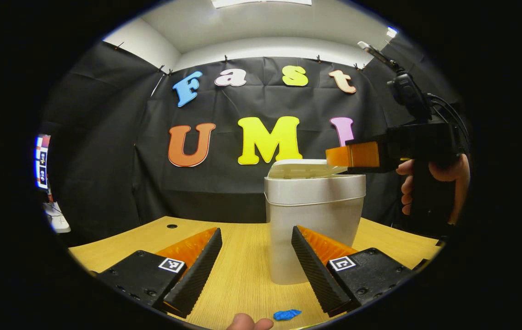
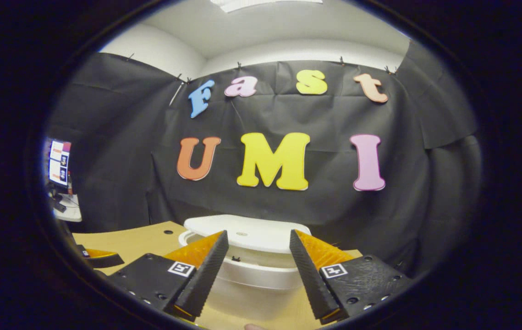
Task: Press the lid of the desktop garbage bin to open it, pick up the crumpled paper on the desktop and throw it into the bin, then pick up the pop can on the desktop and drop it into the bin, and finally close the garbage bin lid.
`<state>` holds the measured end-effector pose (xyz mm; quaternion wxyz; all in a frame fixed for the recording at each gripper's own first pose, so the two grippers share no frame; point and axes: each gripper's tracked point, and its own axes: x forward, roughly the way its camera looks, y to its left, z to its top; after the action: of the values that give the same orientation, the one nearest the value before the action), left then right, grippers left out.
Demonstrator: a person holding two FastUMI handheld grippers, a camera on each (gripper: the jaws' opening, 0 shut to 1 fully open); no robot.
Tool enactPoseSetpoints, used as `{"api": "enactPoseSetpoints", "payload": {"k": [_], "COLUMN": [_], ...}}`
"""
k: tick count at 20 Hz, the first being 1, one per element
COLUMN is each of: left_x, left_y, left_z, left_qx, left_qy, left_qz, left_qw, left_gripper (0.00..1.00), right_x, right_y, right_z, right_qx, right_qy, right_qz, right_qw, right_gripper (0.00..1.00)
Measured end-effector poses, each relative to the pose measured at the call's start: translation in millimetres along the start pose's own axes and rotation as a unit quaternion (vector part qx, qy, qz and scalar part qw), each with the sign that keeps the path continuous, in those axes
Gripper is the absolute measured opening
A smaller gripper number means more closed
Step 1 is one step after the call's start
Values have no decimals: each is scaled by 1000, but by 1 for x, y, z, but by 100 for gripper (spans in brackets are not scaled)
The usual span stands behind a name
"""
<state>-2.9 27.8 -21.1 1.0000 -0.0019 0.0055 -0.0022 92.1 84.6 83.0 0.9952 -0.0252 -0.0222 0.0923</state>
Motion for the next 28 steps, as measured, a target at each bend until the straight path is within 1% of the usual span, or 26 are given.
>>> {"api": "enactPoseSetpoints", "payload": {"k": [1,2,3,5,7,8,9,12,14,15,16,17,18,19,20,22,25,28], "left_x": [-1,-1,-1,-1,0,-2,-2,-5,-6,-6,-7,-7,-9,-11,-11,-14,-18,-25], "left_y": [-2,-4,-5,-9,-10,-12,-12,-17,-19,-21,-23,-24,-25,-26,-26,-28,-31,-31], "left_z": [0,0,0,3,3,3,4,2,-2,-5,-7,-8,-10,-12,-14,-23,-40,-63], "left_qx": [1,2,2,4,5,5,5,7,8,8,9,9,10,10,9,5,-12,-26], "left_qy": [0,0,0,-2,-1,-1,-1,1,5,9,11,14,15,17,20,29,50,80], "left_qz": [-1,-2,-3,-4,-6,-6,-7,-11,-12,-13,-14,-14,-14,-15,-16,-14,-17,-14], "left_qw": [1000,1000,1000,1000,1000,1000,1000,1000,1000,1000,1000,1000,1000,1000,1000,999,999,996], "left_gripper": [98,98,98,98,98,98,98,98,98,98,98,98,98,98,98,98,98,98], "right_x": [-2,-4,-8,-18,-28,-33,-38,-58,-71,-77,-83,-88,-93,-98,-103,-110,-118,-125], "right_y": [-2,-1,-1,-6,-16,-21,-27,-41,-55,-61,-68,-73,-76,-79,-80,-79,-83,-90], "right_z": [-1,-2,-3,-1,0,0,0,-2,-2,-6,-9,-13,-18,-23,-27,-34,-53,-73], "right_qx": [-2,2,10,26,29,29,30,41,50,51,52,54,58,62,65,71,84,74], "right_qy": [-4,-2,-1,-10,-21,-25,-29,-44,-56,-60,-63,-64,-63,-62,-61,-57,-45,-33], "right_qz": [-3,0,3,4,-10,-18,-24,-31,-44,-54,-64,-71,-76,-79,-79,-67,-60,-65], "right_qw": [1000,1000,1000,1000,999,999,999,998,996,995,995,994,993,993,993,994,994,995], "right_gripper": [89,93,95,95,97,95,97,97,97,97,95,97,95,97,97,96,95,96]}}
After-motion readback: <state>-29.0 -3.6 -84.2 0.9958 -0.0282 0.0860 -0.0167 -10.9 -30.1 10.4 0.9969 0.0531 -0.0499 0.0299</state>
